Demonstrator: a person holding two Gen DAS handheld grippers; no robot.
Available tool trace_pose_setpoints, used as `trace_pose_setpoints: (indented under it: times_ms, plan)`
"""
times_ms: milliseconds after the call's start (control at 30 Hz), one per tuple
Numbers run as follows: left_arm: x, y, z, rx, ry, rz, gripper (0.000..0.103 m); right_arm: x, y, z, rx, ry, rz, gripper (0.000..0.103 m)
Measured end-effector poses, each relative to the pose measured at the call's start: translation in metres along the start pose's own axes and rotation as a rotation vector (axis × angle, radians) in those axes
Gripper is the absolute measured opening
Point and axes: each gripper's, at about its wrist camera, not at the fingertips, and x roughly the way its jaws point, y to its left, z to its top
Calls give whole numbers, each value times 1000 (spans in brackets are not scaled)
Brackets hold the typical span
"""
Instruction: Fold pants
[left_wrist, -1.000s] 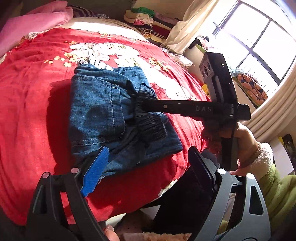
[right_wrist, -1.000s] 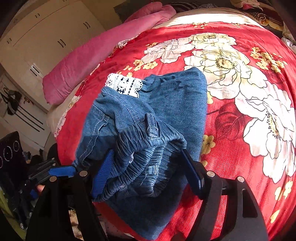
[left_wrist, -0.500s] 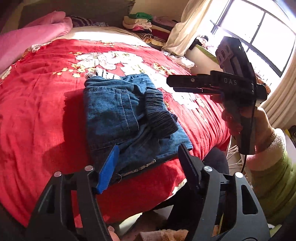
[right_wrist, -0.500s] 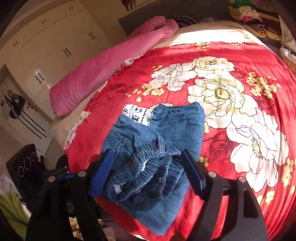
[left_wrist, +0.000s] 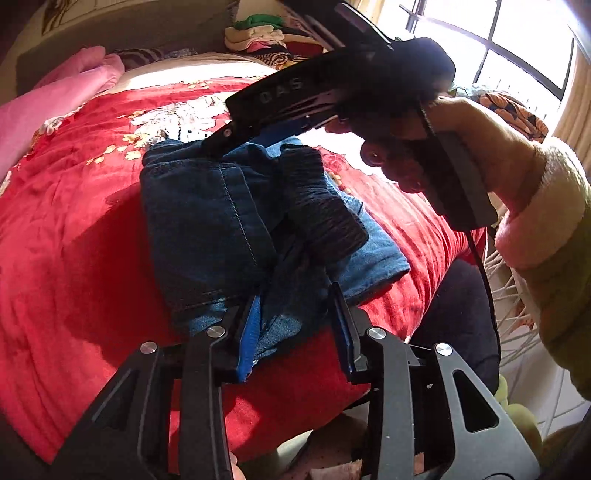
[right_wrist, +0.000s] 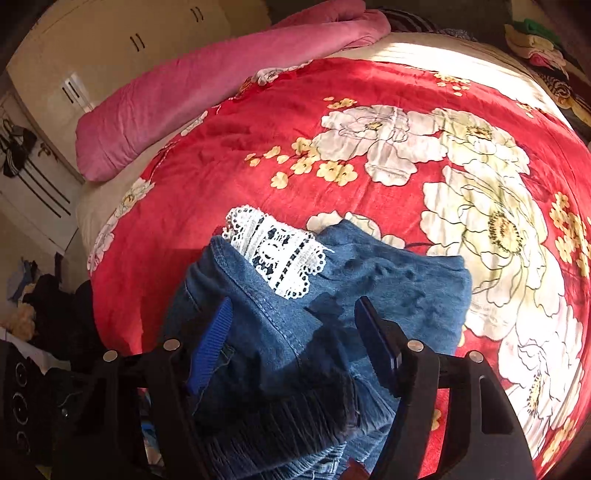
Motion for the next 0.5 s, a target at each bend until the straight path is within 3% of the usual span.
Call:
trace_pose_setpoints:
  times_ms: [100, 233, 500]
  plan:
    - [0, -6, -5, 28, 4, -3, 27, 10, 11, -5, -35, 12, -3, 32]
    - [0, 1, -4, 0, -2, -21, 27, 5, 21, -2, -47, -62, -59, 10]
    - [0, 4, -3, -19, -16, -22, 27, 27, 20, 24, -55, -44, -131, 9]
